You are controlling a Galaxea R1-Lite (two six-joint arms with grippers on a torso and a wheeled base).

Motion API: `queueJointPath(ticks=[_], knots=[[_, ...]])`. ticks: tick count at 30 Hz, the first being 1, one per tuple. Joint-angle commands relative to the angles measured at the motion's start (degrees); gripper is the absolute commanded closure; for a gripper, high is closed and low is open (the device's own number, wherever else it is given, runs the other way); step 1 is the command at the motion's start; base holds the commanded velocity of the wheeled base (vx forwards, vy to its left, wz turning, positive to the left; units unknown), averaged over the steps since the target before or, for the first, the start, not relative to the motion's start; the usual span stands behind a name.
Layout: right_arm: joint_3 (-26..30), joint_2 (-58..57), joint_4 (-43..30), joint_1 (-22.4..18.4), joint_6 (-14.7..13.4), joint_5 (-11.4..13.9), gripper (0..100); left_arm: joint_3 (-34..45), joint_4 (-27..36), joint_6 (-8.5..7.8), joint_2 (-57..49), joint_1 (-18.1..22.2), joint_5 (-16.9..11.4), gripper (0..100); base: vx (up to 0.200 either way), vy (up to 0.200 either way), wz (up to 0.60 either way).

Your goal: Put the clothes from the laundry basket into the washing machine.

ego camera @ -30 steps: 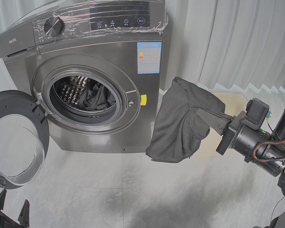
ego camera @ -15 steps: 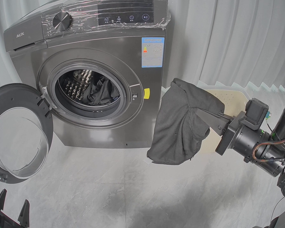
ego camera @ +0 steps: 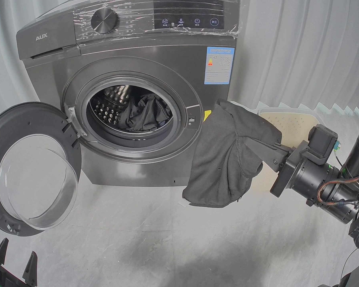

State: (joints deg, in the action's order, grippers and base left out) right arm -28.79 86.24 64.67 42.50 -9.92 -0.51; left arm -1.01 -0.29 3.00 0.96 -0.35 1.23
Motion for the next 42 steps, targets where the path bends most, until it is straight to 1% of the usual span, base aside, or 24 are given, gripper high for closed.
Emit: queueJointPath(ticks=[1, 7, 9, 10, 11, 15, 16, 20, 22, 25, 26, 27, 28, 29, 30, 31, 32, 33, 35, 36, 37, 38, 39, 42], knots=[[-0.12, 0.16, 0.02, 0.57, -0.01, 0.07, 100, 0.75, -0.06, -0.01, -0.79, 0.00, 0.00, 0, 0.000, 0.200, 0.00], [0.23, 0.86, 0.81, 0.66, -0.10, 0.07, 100, 0.75, -0.06, -0.01, -0.79, -0.09, 0.00, 0, 0.000, 0.200, 0.00], [0.32, 0.86, 0.90, 0.66, -0.18, 0.07, 100, 0.75, -0.06, -0.01, -0.79, 0.00, 0.09, 0, 0.000, 0.000, 0.00], [1.28, 1.04, 1.33, 1.62, -0.62, 0.16, 100, 0.66, -0.06, -0.01, -0.79, 0.00, 0.09, 0, 0.000, 0.000, 0.00], [1.55, 1.13, 1.42, 1.62, -0.71, 0.16, 100, 0.66, -0.06, -0.01, -0.79, 0.00, 0.17, 0, 0.000, 0.000, 0.00], [0.41, 2.27, 1.33, 1.98, -0.71, 0.42, 100, 0.75, -0.15, -0.27, -0.88, 0.09, 0.17, 0, 0.000, 0.000, 0.00], [-0.21, 2.97, 1.60, 2.59, -0.36, 0.16, 100, 0.75, -0.15, -0.19, -0.88, 0.09, 0.09, 0, 0.000, 0.000, 0.00], [-0.56, 3.59, 1.77, 4.00, -0.54, -0.19, 100, 0.75, -0.15, -0.19, -0.88, 0.09, 0.09, 0, 0.000, 0.000, 0.00], [0.05, 3.94, 2.57, 4.17, -0.71, -0.45, 100, 0.84, 0.29, -1.07, -0.96, 0.27, -0.35, 0, 0.000, 0.000, 0.00], [-0.47, 4.55, 4.24, 4.26, -1.50, -2.04, 100, 0.92, 0.20, -2.21, -0.96, 0.35, -0.44, 0, 0.000, 0.000, 0.00], [-0.74, 4.64, 4.85, 4.26, -1.77, -2.39, 100, 0.84, -0.06, -2.30, -0.96, 0.35, -0.62, 0, 0.000, 0.000, 0.00], [-0.91, 4.64, 5.47, 4.26, -2.21, -2.65, 100, -0.13, -1.29, -1.42, -0.96, 0.35, -1.06, 0, 0.000, 0.000, 0.00], [-1.09, 4.64, 5.64, 4.26, -2.38, -2.74, 100, -2.33, -2.34, -0.71, -0.88, 0.35, -2.29, 0, 0.000, 0.000, 0.00], [-1.09, 4.55, 5.73, 4.35, -2.73, -2.74, 100, -8.22, -3.57, 0.60, 0.36, 0.53, -4.57, 0, 0.000, 0.000, 0.00], [-1.00, 4.55, 5.73, 4.53, -2.91, -2.74, 100, -13.23, -3.75, 1.31, 2.20, 0.79, -7.30, 0, 0.000, 0.000, 0.00], [-1.09, 4.55, 5.82, 4.79, -3.26, -2.65, 100, -16.74, -3.14, 1.66, 4.84, 0.53, -10.02, 0, 0.000, 0.000, 0.00], [-1.18, 4.64, 5.82, 4.79, -3.35, -2.65, 100, -17.45, -2.96, 1.66, 5.54, 0.44, -10.81, 0, 0.000, 0.000, 0.00], [-1.97, 4.99, 6.08, 5.05, -4.49, -2.39, 100, -19.12, -1.03, 1.22, 9.67, -0.09, -16.00, 0, 0.000, 0.000, 0.00], [-3.37, 6.31, 6.78, 5.40, -5.28, -2.39, 100, -18.94, -0.41, 0.96, 16.18, 0.00, -21.89, 0, 0.000, 0.000, 0.00], [-4.08, 6.66, 7.22, 5.58, -5.28, -2.48, 100, -18.59, -0.67, 0.87, 19.34, 0.27, -24.17, 0, 0.000, 0.000, 0.00], [-4.69, 6.75, 7.66, 5.58, -5.19, -2.56, 100, -18.24, -1.29, 0.34, 22.86, 0.35, -26.10, 0, 0.000, 0.000, 0.00], [-5.31, 6.84, 7.84, 5.67, -5.19, -2.74, 100, -17.88, -2.61, -0.36, 26.02, 0.27, -27.60, 0, 0.000, 0.000, 0.00], [-5.66, 6.93, 7.84, 5.76, -5.19, -2.74, 100, -17.62, -3.75, -1.07, 28.04, 0.00, -28.13, 0, 0.000, 0.000, 0.00], [-5.92, 7.02, 7.75, 6.02, -5.19, -2.74, 100, -17.09, -8.41, -4.32, 35.78, -1.93, -28.92, 0, 0.000, 0.000, 0.00]])
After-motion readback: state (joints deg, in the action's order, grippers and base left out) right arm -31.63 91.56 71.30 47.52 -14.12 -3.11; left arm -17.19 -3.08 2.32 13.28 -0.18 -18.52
